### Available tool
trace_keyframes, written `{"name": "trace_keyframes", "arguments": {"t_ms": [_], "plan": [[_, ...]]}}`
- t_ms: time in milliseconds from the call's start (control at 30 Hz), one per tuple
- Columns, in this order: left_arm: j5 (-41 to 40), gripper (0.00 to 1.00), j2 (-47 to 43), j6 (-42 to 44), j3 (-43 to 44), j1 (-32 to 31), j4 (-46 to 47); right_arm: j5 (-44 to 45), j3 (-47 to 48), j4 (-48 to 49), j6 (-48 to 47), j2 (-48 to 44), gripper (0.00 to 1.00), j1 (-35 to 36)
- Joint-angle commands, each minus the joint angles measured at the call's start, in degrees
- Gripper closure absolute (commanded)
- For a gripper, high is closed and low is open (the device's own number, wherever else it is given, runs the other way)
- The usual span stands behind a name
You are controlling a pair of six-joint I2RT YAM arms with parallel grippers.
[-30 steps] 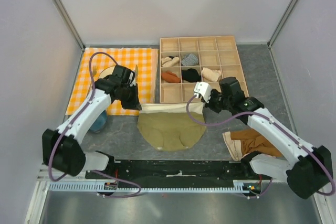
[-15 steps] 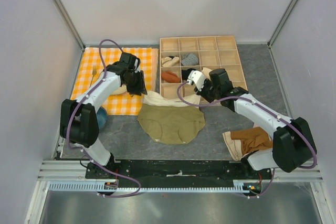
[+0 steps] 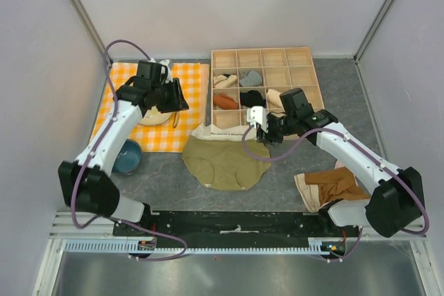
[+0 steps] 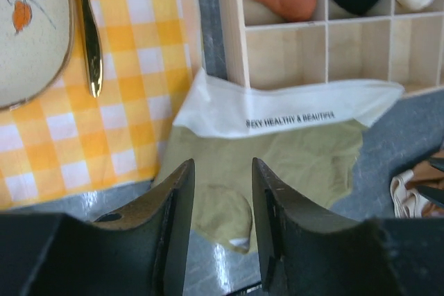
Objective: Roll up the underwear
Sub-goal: Flatten out the underwear at the corner of the board, then fold the underwear at the corner of the board.
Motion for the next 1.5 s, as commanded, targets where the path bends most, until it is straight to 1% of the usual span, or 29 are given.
{"name": "trace_keyframes", "arguments": {"t_ms": [0, 33, 100, 133, 167, 233, 267, 333, 367, 400, 433, 600, 767, 833, 900, 1100, 1133, 1167, 1233, 1267, 1333, 1367, 1467], "plan": [[3.85, 0.54, -13.68, 0.01, -8.36, 0.05, 0.73, -13.06, -2.02, -21.54, -27.75, 1.0, 0.53, 3.54], [4.81, 0.54, -17.97, -0.96, -12.56, 0.05, 0.91, -11.4, -2.81, -21.66, -28.42, 1.53, 0.52, 4.43], [6.22, 0.54, -21.86, -3.85, -16.71, 0.14, 0.91, -10.77, -5.0, -20.44, -29.12, 1.62, 0.49, 6.97], [7.01, 0.54, -23.79, -5.09, -20.82, 0.05, 1.0, -10.33, -5.62, -19.82, -29.04, 1.71, 0.48, 7.77], [7.62, 0.54, -27.64, -6.5, -22.95, 0.05, 1.26, -10.24, -6.76, -18.86, -28.26, 1.62, 0.47, 8.82], [9.72, 0.53, -31.09, -10.36, -28.91, 0.05, 2.84, -9.8, -7.29, -16.04, -25.53, 2.32, 0.46, 12.16], [10.17, 0.53, -34.33, -11.42, -30.51, -0.04, 2.93, -9.89, -7.47, -15.42, -24.83, 2.85, 0.46, 13.22], [10.26, 0.52, -37.24, -14.15, -34.81, -0.04, 3.19, -9.54, -7.56, -13.32, -21.68, 4.43, 0.46, 16.82], [10.18, 0.52, -38.39, -14.77, -35.97, 0.05, 3.19, -7.62, -7.73, -12.53, -20.96, 4.95, 0.46, 17.96], [10.09, 0.52, -39.97, -15.64, -36.85, 0.05, 3.19, -6.3, -8.0, -9.65, -19.04, 5.92, 0.46, 20.67], [10.35, 0.52, -40.42, -15.74, -37.99, -0.04, 3.19, -4.72, -8.35, -8.05, -15.97, 6.27, 0.46, 21.74], [9.74, 0.51, -41.13, -15.91, -38.09, 0.05, 2.31, 1.08, -8.97, -1.99, -11.38, 8.65, 0.46, 27.98], [9.74, 0.51, -42.71, -17.23, -39.23, 0.05, 1.44, 6.1, -8.09, 1.62, -7.87, 11.9, 0.47, 31.59], [10.18, 0.51, -42.54, -17.15, -39.23, 0.05, 0.65, 8.81, -7.82, 2.94, -6.37, 13.48, 0.47, 32.3], [9.39, 0.51, -42.45, -16.62, -38.97, 0.05, -1.11, 9.8, -7.65, 4.18, -5.05, 14.53, 0.48, 32.65], [9.04, 0.5, -43.06, -16.62, -38.97, -0.04, -2.08, 12.43, -9.23, 6.11, -4.08, 15.5, 0.52, 33.27], [8.86, 0.5, -43.15, -16.79, -38.97, 0.05, -2.25, 12.78, -9.4, 6.2, -3.73, 15.68, 0.54, 33.27], [8.86, 0.5, -43.24, -17.05, -38.97, 0.05, -2.26, 12.87, -9.49, 6.12, -3.38, 15.68, 0.58, 33.27], [8.68, 0.5, -43.5, -17.23, -39.23, -0.04, -2.43, 12.79, -9.76, 6.11, -3.02, 15.51, 0.64, 33.36], [8.6, 0.5, -43.67, -17.49, -39.32, -0.04, -2.52, 12.7, -9.84, 5.94, -3.02, 15.42, 0.71, 33.53], [8.77, 0.5, -44.2, -17.76, -39.76, 0.05, -2.43, 12.44, -9.85, 5.24, -3.11, 15.51, 0.79, 33.88], [8.86, 0.5, -44.29, -18.02, -39.93, 0.05, -2.43, 11.65, -9.76, 4.28, -3.29, 15.68, 0.87, 34.32], [9.65, 0.5, -45.08, -19.16, -40.9, -0.04, -2.17, 9.98, -9.41, 2.43, -2.67, 15.59, 0.99, 35.37]]}}
